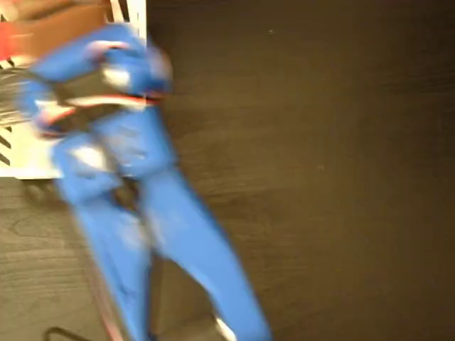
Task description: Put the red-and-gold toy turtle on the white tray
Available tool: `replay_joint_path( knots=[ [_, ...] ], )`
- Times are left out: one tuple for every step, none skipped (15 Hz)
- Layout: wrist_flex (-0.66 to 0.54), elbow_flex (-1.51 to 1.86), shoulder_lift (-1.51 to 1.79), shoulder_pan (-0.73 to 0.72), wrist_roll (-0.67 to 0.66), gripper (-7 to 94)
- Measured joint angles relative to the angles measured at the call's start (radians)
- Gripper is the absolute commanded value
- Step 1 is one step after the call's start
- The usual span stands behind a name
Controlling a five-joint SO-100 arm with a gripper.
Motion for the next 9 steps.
replay_joint_path(
  knots=[
    [0.037,-0.097,-0.112,-0.029,0.011,0],
    [0.067,-0.189,-0.207,-0.057,0.017,0],
    [0.077,-0.232,-0.256,-0.077,0.026,0],
    [0.077,-0.268,-0.296,-0.087,0.034,0],
    [0.080,-0.285,-0.316,-0.087,0.034,0],
    [0.097,-0.304,-0.334,-0.080,0.034,0],
    [0.135,-0.314,-0.348,-0.075,0.034,0],
    [0.179,-0.319,-0.351,-0.074,0.032,0],
    [0.242,-0.334,-0.351,-0.063,0.028,0]
  ],
)
